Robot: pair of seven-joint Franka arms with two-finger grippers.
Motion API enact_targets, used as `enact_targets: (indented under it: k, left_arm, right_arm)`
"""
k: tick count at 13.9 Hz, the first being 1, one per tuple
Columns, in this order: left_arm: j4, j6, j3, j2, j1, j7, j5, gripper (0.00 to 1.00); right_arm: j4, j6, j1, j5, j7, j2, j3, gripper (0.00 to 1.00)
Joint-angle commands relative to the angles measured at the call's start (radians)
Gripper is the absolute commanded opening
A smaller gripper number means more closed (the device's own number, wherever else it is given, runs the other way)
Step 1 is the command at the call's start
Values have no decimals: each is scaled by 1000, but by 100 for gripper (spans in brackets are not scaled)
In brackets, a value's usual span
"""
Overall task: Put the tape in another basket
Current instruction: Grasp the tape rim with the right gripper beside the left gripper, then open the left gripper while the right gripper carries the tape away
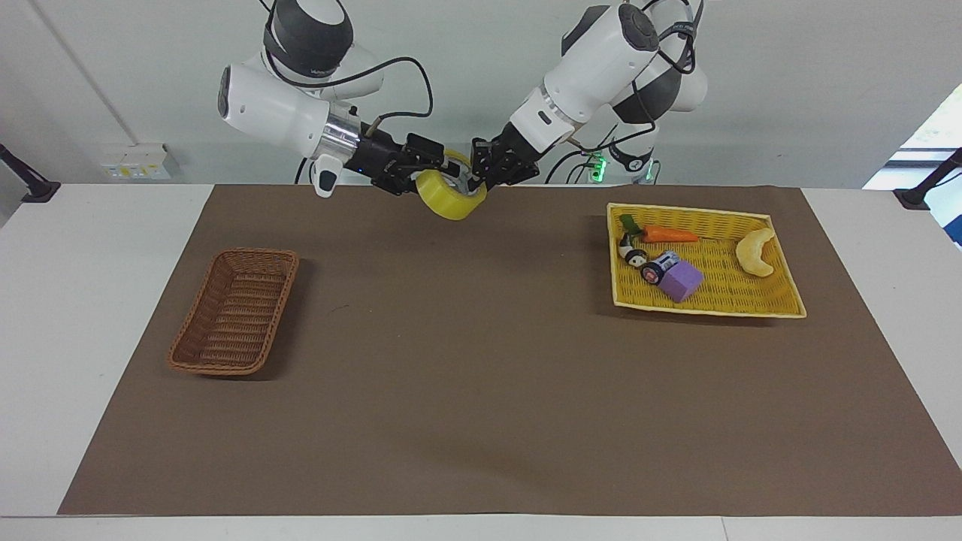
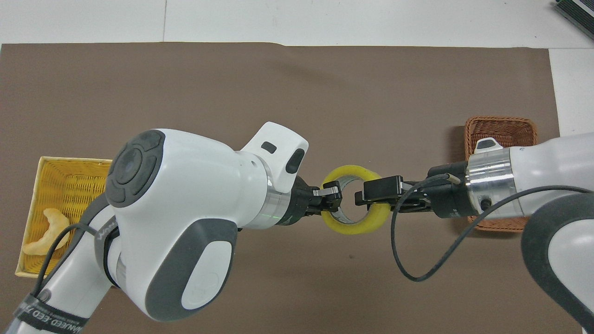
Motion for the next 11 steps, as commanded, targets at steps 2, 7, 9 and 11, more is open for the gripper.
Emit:
enact_targets:
  k: [2, 7, 9, 11]
  left_arm:
    - [-2, 20, 22, -16, -3, -19, 7, 73]
    - [-5, 0, 25, -58, 41, -46, -39, 100]
    - [2, -75, 34, -64, 67, -48, -27, 100]
    - [5, -139, 35, -61, 128, -40, 16, 100]
  right_arm:
    - [19, -43, -17, -91, 112, 0, -4, 0]
    - [36, -46, -18, -139, 109, 1, -6, 0]
    - [37, -49, -38, -158, 89, 0, -7, 0]
    - [36, -84, -91, -173, 5, -2, -7, 0]
